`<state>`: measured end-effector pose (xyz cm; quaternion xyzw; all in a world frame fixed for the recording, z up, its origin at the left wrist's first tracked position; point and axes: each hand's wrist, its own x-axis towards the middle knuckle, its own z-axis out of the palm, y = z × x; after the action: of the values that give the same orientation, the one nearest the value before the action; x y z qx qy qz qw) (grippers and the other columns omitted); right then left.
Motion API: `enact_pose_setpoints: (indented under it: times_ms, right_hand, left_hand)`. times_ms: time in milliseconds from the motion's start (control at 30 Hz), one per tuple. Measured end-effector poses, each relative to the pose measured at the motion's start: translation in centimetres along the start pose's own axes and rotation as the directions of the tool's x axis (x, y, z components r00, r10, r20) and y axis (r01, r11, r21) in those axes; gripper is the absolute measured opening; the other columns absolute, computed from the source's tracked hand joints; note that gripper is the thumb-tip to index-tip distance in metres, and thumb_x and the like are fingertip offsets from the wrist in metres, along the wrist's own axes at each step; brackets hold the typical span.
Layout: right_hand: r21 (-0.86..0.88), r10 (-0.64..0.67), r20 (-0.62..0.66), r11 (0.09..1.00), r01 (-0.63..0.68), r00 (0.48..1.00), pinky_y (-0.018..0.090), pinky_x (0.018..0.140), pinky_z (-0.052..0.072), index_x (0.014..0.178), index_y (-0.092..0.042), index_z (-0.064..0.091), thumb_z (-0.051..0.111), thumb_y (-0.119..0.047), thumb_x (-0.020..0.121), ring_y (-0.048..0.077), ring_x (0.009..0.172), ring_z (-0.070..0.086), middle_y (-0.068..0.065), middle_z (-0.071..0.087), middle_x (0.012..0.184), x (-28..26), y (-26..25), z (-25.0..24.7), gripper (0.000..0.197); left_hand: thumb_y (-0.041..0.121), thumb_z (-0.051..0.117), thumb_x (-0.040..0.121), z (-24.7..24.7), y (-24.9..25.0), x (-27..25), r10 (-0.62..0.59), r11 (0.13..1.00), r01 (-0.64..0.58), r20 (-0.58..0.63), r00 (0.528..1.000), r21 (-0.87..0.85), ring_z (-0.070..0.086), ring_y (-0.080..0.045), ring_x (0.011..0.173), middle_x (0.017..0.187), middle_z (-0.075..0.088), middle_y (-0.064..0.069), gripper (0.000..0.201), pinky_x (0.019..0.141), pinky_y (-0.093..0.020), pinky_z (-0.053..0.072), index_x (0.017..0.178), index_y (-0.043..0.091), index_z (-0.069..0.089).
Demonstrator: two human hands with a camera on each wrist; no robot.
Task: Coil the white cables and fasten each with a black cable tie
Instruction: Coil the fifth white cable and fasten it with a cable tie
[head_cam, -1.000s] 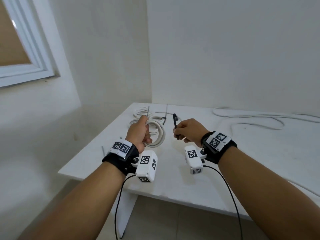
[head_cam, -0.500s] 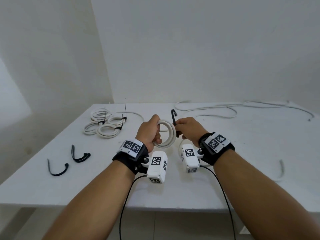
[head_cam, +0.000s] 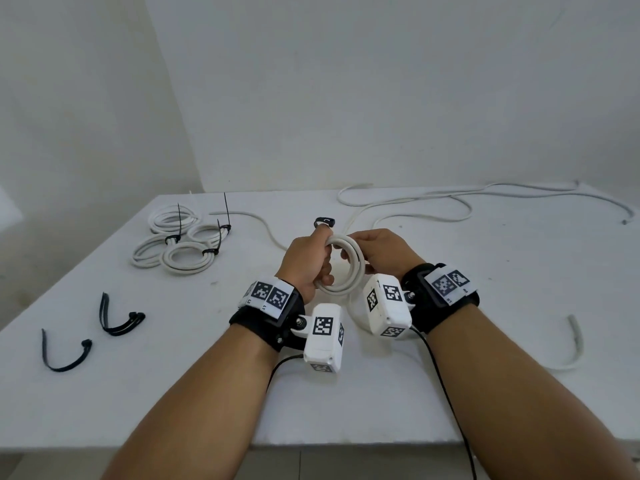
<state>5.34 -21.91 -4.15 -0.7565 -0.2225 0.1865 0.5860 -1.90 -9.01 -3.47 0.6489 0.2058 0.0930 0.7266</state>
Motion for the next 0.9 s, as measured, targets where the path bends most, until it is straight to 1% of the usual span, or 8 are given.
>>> enact_pose_setpoints:
  times_ms: [100, 167, 233, 267, 433, 600, 800, 900]
  right_hand:
    - [-0.027, 0.021, 0.053, 0.999, -0.02, 0.998, 0.017, 0.052, 0.043, 0.086, -0.01, 0.077, 0.062, -0.015, 0.093, 0.006, 0.05, 0.049, -0.003, 0.066, 0.064, -0.2, -0.1, -0.8, 0.018]
    - [0.052, 0.041, 0.079, 0.998, -0.046, 0.996, 0.028, 0.069, 0.054, 0.087, -0.009, 0.078, 0.067, -0.013, 0.089, 0.014, 0.065, 0.06, 0.009, 0.072, 0.076, -0.1, 0.1, -1.2, 0.013]
    - [0.158, 0.07, 0.076, 0.984, -0.081, 0.995, 0.045, 0.09, 0.051, 0.087, -0.008, 0.078, 0.07, -0.01, 0.086, 0.03, 0.082, 0.062, 0.02, 0.073, 0.091, -0.1, 0.3, -1.3, 0.008]
    - [0.192, 0.082, 0.06, 0.977, -0.092, 0.995, 0.047, 0.092, 0.049, 0.087, -0.008, 0.077, 0.072, -0.008, 0.085, 0.032, 0.085, 0.061, 0.021, 0.072, 0.092, -0.2, 0.2, -1.2, 0.006]
    - [0.319, 0.072, -0.02, 0.946, -0.062, 0.997, 0.036, 0.076, 0.055, 0.1, 0.003, 0.069, 0.072, -0.003, 0.084, 0.028, 0.077, 0.068, 0.022, 0.07, 0.094, -0.5, 0.1, -1.2, 0.017]
    - [0.205, 0.057, 0.143, 0.975, -0.086, 0.988, 0.028, 0.069, 0.056, 0.1, -0.011, 0.073, 0.072, -0.013, 0.087, 0.021, 0.082, 0.071, 0.012, 0.075, 0.094, -1.0, -0.2, -1.3, 0.013]
    - [0.195, 0.044, 0.155, 0.978, -0.074, 0.987, 0.037, 0.084, 0.055, 0.101, -0.013, 0.075, 0.064, -0.013, 0.09, 0.024, 0.09, 0.07, 0.014, 0.074, 0.099, -0.9, -0.4, -1.3, 0.015]
    - [0.179, 0.018, 0.189, 0.982, -0.052, 0.982, 0.033, 0.076, 0.054, 0.101, -0.004, 0.071, 0.057, -0.005, 0.091, 0.025, 0.082, 0.069, 0.018, 0.073, 0.095, -1.4, -0.8, -1.1, 0.017]
  left_hand:
    - [0.029, 0.048, 0.092, -0.2, -0.1, 0.1, 0.04, 0.996, -0.041, 0.009, 0.999, 0.079, 0.023, -0.015, 0.042, 0.046, 0.028, 0.003, 0.042, 0.043, -0.024, 0.027, 0.053, 0.017, 0.038]
    - [0.026, 0.048, 0.089, -0.4, -0.2, 0.2, 0.064, 0.987, -0.066, 0.013, 0.998, 0.145, 0.025, -0.016, 0.041, 0.045, 0.031, 0.003, 0.04, 0.044, -0.025, 0.028, 0.051, 0.016, 0.04]
    - [0.024, 0.047, 0.089, -0.4, -0.3, 0.1, 0.082, 0.979, -0.085, 0.025, 0.996, 0.184, 0.026, -0.016, 0.041, 0.044, 0.032, 0.003, 0.039, 0.044, -0.025, 0.029, 0.052, 0.015, 0.04]
    - [0.024, 0.046, 0.09, -0.5, -0.3, -0.1, 0.088, 0.977, -0.093, 0.034, 0.996, 0.194, 0.026, -0.016, 0.041, 0.045, 0.031, 0.003, 0.039, 0.044, -0.025, 0.029, 0.053, 0.015, 0.039]
    - [0.027, 0.048, 0.091, 0.0, -0.7, -0.5, 0.104, 0.959, -0.122, 0.083, 0.991, 0.255, 0.026, -0.015, 0.041, 0.046, 0.032, 0.003, 0.04, 0.044, -0.024, 0.03, 0.053, 0.016, 0.04]
    - [0.035, 0.046, 0.094, 0.2, -0.8, -0.6, 0.126, 0.946, -0.143, 0.078, 0.989, 0.291, 0.034, -0.015, 0.039, 0.048, 0.04, 0.001, 0.043, 0.043, -0.025, 0.034, 0.057, 0.014, 0.048]
    - [0.029, 0.049, 0.092, 0.2, -0.7, -0.7, 0.132, 0.95, -0.142, 0.056, 0.99, 0.277, 0.035, -0.013, 0.041, 0.051, 0.043, -0.001, 0.031, 0.042, -0.025, 0.033, 0.068, 0.01, 0.055]
    - [0.028, 0.052, 0.09, 0.1, -0.8, -0.7, 0.147, 0.953, -0.164, 0.084, 0.986, 0.256, 0.035, -0.013, 0.044, 0.063, 0.05, -0.009, 0.022, 0.042, -0.024, 0.031, 0.078, 0.014, 0.063]
